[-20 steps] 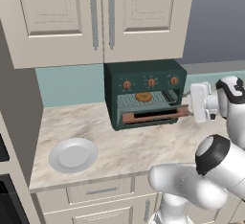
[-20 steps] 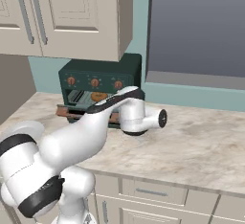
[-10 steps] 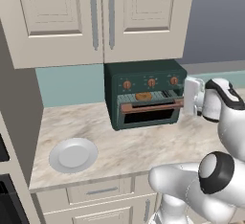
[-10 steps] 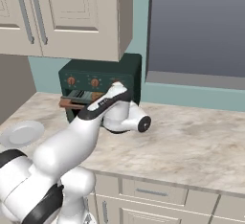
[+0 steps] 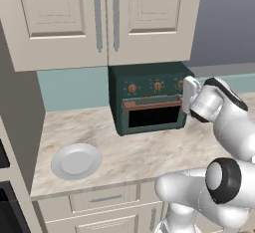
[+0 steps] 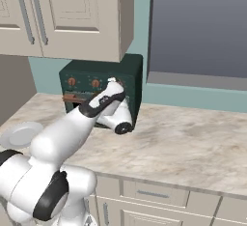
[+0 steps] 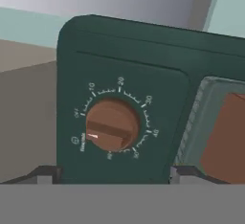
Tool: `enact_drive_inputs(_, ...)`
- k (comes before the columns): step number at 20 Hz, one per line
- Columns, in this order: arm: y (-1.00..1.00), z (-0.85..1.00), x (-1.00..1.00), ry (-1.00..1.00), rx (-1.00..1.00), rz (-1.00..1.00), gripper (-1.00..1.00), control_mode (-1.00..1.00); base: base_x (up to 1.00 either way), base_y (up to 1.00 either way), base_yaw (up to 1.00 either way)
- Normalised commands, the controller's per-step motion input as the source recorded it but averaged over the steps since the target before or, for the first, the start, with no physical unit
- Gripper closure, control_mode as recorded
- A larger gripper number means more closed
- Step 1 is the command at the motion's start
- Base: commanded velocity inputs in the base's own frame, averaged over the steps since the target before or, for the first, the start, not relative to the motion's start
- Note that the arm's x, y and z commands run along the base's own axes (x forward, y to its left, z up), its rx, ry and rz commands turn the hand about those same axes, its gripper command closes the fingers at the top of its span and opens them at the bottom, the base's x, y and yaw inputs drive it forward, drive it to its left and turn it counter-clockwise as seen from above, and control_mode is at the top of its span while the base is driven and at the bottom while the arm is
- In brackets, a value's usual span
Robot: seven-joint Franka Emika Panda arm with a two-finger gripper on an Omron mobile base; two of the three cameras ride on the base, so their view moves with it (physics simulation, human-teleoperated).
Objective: Pick up the bagel from the plate, place it on the toaster oven rack, close the door, and set the timer.
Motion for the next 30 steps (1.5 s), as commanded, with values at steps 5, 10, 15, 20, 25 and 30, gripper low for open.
enact_drive_inputs(5, 0.22, -0.11, 0.38, -0.21, 0.0, -0.23, -1.0, -1.0, 0.0, 0.0, 0.0)
enact_drive_inputs(10, 0.25, -0.15, 0.42, -0.19, 0.0, -0.23, -1.0, -1.0, 0.0, 0.0, 0.0)
enact_drive_inputs(15, 0.13, 0.15, -0.08, -0.16, 0.0, -0.16, -1.0, -1.0, 0.0, 0.0, 0.0)
enact_drive_inputs(20, 0.0, 0.92, -0.92, -0.05, 0.04, -0.04, -1.0, -1.0, 0.0, 0.0, 0.0)
enact_drive_inputs(25, -0.06, 1.0, -0.99, 0.0, 0.02, 0.0, -1.0, -1.0, 0.0, 0.0, 0.0)
enact_drive_inputs(30, -0.27, 1.0, -1.0, 0.13, 0.02, 0.0, -1.0, -1.0, 0.0, 0.0, 0.0)
